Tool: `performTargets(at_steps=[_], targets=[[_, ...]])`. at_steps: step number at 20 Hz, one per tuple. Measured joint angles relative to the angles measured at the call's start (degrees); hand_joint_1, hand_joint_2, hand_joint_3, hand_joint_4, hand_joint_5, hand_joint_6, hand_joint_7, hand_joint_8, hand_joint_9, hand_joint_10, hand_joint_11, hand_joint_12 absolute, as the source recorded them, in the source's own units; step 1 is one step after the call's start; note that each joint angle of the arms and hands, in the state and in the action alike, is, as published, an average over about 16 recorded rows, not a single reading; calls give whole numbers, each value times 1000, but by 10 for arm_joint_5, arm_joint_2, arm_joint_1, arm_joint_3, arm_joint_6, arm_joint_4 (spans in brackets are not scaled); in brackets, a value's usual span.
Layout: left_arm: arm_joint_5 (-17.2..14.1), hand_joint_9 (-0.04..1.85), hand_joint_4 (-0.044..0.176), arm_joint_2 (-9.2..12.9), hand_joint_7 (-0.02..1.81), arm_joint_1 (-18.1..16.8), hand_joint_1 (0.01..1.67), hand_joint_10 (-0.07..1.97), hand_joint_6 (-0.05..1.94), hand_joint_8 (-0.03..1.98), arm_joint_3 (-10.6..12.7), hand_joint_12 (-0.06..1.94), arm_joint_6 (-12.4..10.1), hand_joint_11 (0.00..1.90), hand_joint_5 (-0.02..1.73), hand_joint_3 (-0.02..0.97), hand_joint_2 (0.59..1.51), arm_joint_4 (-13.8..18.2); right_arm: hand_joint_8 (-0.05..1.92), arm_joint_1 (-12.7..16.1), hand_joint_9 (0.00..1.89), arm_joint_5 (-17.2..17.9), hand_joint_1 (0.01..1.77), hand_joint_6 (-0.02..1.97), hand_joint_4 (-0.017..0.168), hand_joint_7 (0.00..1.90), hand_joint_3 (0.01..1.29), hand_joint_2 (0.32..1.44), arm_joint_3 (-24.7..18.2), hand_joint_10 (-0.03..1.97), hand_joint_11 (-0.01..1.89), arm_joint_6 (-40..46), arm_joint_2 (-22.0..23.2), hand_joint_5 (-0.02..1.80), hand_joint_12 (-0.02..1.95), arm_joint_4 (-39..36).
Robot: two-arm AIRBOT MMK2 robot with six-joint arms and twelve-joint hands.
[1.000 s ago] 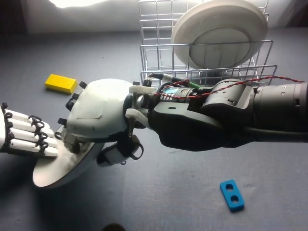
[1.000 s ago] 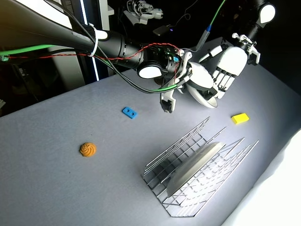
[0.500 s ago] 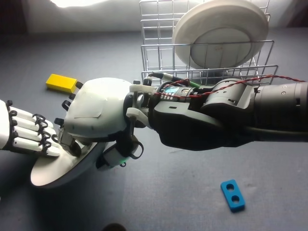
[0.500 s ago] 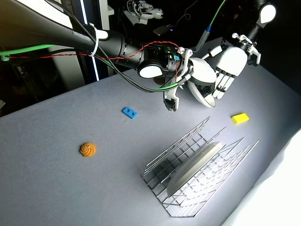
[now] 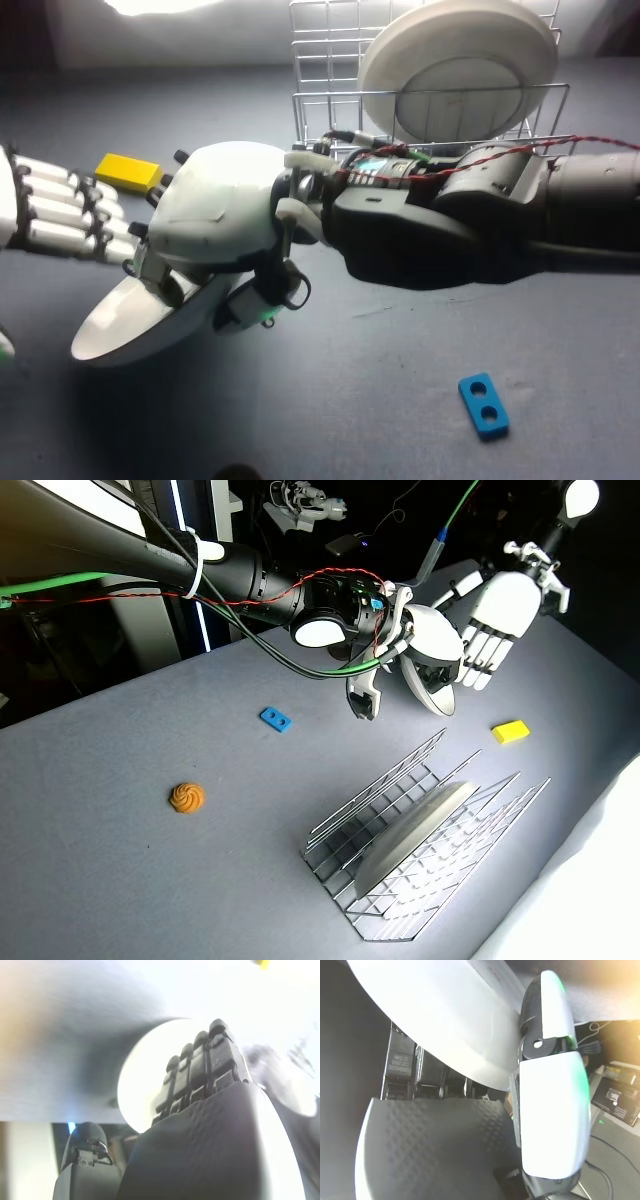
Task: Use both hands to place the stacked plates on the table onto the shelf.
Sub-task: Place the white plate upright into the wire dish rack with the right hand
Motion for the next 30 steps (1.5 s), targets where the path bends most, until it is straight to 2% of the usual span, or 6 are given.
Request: performTargets(at_steps=[7, 17, 23, 30], targets=[[-9, 21, 4, 21, 18, -58, 15, 3, 12, -2, -4, -8, -14, 16, 12, 15, 1090, -3, 765, 28, 1261, -21, 1144, 785, 22, 991, 16, 976, -19, 15, 795, 2, 28, 855, 1132, 21], [-33, 22, 2, 49, 18, -123, 14, 4, 12, -3, -6, -9, -69, 16, 20, 14, 1089, 29, 826, 101, 1295, -51, 1191, 966, 20, 1068, 17, 984, -62, 18, 797, 3, 86, 930, 1125, 92], [-44, 22, 2, 63, 17, -147, 13, 4, 12, -3, -7, -9, -94, 16, 21, 15, 1092, 48, 830, 145, 1298, -57, 1204, 997, 20, 1085, 17, 987, -82, 18, 805, 4, 124, 942, 1112, 167], [-47, 22, 2, 70, 17, -155, 13, 4, 13, -3, -6, -9, -97, 16, 21, 15, 1095, 54, 824, 179, 1302, -38, 1209, 1006, 15, 1090, 17, 993, -91, 23, 806, 3, 161, 938, 1111, 281]])
